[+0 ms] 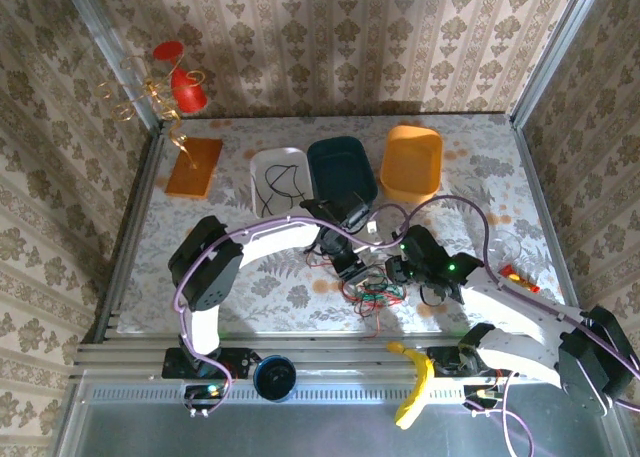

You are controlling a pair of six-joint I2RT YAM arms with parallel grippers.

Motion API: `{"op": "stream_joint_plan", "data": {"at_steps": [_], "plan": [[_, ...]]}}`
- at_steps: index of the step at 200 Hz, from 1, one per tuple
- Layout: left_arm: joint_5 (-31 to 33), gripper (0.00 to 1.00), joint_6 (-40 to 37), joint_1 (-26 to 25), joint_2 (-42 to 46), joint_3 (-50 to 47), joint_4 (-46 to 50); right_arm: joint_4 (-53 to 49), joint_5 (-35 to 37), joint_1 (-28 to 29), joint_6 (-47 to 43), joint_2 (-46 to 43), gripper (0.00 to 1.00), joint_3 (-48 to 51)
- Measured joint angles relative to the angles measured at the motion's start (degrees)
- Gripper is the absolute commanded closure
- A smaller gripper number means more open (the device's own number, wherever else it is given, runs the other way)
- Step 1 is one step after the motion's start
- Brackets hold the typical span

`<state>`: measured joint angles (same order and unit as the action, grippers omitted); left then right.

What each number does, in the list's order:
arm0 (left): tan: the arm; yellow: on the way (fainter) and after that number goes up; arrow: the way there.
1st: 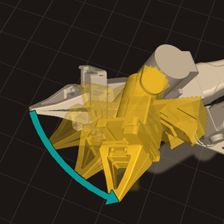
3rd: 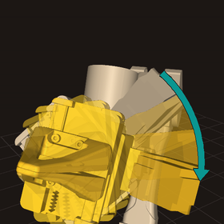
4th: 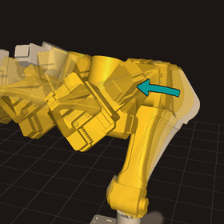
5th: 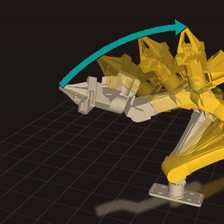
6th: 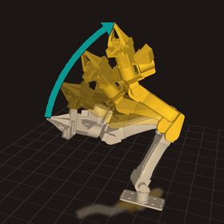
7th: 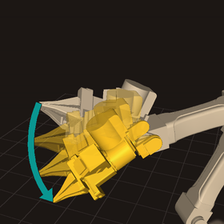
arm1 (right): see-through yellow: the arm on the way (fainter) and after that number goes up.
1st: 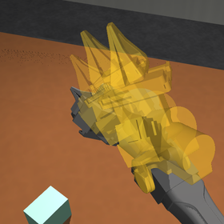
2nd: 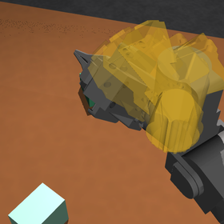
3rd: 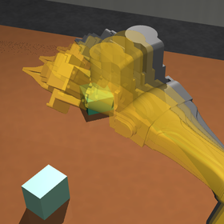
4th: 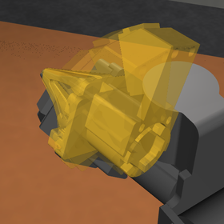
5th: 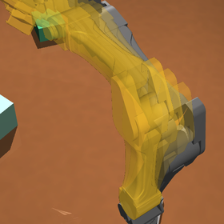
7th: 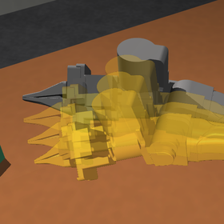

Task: Untangle the cables

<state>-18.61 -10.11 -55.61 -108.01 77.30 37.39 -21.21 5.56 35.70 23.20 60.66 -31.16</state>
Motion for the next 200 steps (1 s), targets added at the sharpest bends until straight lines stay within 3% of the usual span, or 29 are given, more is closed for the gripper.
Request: {"op": "stream_joint_plan", "data": {"at_steps": [38,66,113,200], "plan": [[0.8,0.59,-1.3,-0.2,-2.0,1.2,0.8,0.0,-0.1,-0.5,0.0,-0.1,0.67,0.1],[0.9,0.62,-2.3,-0.2,-4.0,2.4,1.0,0.0,-0.1,-0.6,0.0,-0.2,0.67,0.2],[1.0,0.81,-3.8,-0.3,-4.7,3.7,2.2,0.0,-0.1,-0.6,0.0,-1.0,0.66,0.5],[1.0,1.0,-3.4,-0.2,-5.6,3.3,0.6,0.0,-0.1,-0.6,0.0,-1.4,0.66,0.5]]}}
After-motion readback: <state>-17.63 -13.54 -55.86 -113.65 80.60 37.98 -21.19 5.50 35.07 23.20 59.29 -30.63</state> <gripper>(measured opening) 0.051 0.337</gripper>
